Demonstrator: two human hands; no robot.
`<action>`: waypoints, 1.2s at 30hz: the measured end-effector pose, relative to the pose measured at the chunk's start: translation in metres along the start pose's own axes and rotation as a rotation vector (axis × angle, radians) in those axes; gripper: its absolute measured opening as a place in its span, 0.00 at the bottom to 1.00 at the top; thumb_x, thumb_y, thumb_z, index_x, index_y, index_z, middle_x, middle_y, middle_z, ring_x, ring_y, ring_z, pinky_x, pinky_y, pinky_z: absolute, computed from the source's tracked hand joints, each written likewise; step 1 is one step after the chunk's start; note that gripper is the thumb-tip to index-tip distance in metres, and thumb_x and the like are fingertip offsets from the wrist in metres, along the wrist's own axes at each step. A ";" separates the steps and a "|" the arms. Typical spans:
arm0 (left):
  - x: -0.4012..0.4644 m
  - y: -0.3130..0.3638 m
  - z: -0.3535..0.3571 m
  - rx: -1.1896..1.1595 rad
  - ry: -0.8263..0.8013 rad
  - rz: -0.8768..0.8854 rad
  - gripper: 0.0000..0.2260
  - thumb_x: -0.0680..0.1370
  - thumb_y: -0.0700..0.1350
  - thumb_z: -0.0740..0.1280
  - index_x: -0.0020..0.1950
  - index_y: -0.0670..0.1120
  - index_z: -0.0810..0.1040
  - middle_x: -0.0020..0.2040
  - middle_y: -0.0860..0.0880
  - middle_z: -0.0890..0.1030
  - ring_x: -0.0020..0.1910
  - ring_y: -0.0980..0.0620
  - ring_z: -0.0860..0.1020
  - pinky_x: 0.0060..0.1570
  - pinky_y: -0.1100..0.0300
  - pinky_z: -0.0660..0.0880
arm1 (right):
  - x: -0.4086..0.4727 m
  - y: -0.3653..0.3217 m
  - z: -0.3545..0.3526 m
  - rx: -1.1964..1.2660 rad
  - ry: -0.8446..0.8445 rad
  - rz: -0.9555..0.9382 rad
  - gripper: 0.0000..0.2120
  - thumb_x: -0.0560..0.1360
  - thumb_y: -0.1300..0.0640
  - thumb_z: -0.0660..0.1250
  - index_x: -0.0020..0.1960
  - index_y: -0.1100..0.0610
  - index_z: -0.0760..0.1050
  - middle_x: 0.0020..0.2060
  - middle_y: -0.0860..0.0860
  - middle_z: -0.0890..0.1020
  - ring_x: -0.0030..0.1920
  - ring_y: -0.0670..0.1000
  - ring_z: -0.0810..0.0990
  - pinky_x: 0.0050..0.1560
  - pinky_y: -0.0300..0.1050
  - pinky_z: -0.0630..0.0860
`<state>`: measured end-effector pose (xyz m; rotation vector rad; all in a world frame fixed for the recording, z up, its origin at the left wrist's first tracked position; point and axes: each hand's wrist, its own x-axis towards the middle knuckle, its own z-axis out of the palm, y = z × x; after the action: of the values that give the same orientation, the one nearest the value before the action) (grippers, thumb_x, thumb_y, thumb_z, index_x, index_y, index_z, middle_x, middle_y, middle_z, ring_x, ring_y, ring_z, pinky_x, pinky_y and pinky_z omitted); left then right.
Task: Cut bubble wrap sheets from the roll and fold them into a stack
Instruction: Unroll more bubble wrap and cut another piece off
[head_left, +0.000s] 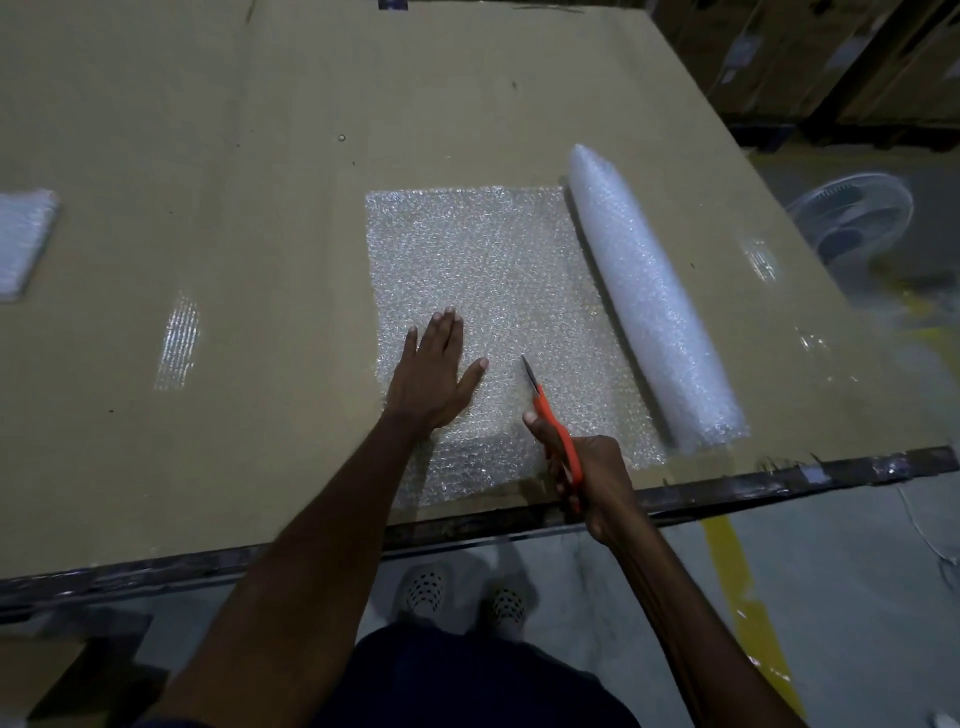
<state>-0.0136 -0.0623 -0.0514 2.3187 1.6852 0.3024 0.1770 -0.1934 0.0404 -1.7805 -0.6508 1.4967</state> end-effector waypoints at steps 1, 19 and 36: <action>0.000 0.000 0.000 0.000 -0.001 0.001 0.34 0.83 0.63 0.45 0.82 0.42 0.49 0.82 0.45 0.47 0.81 0.49 0.44 0.78 0.47 0.40 | 0.001 -0.003 0.001 0.003 0.000 0.000 0.24 0.65 0.41 0.81 0.32 0.58 0.76 0.23 0.54 0.71 0.21 0.50 0.66 0.24 0.37 0.57; 0.041 -0.014 -0.015 0.014 -0.040 0.006 0.37 0.82 0.66 0.47 0.82 0.40 0.49 0.82 0.43 0.48 0.81 0.47 0.45 0.78 0.42 0.42 | 0.009 -0.008 0.000 0.040 -0.007 0.043 0.22 0.65 0.42 0.82 0.34 0.59 0.78 0.25 0.54 0.73 0.21 0.49 0.67 0.22 0.36 0.59; 0.039 -0.017 -0.007 0.019 -0.001 -0.001 0.37 0.83 0.66 0.46 0.82 0.42 0.48 0.83 0.45 0.47 0.81 0.50 0.44 0.78 0.45 0.41 | 0.025 -0.019 0.013 0.041 0.014 -0.022 0.23 0.66 0.45 0.82 0.40 0.63 0.78 0.25 0.57 0.71 0.21 0.50 0.65 0.22 0.36 0.59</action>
<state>-0.0193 -0.0200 -0.0501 2.3313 1.6959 0.2862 0.1707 -0.1605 0.0386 -1.7463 -0.6265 1.4708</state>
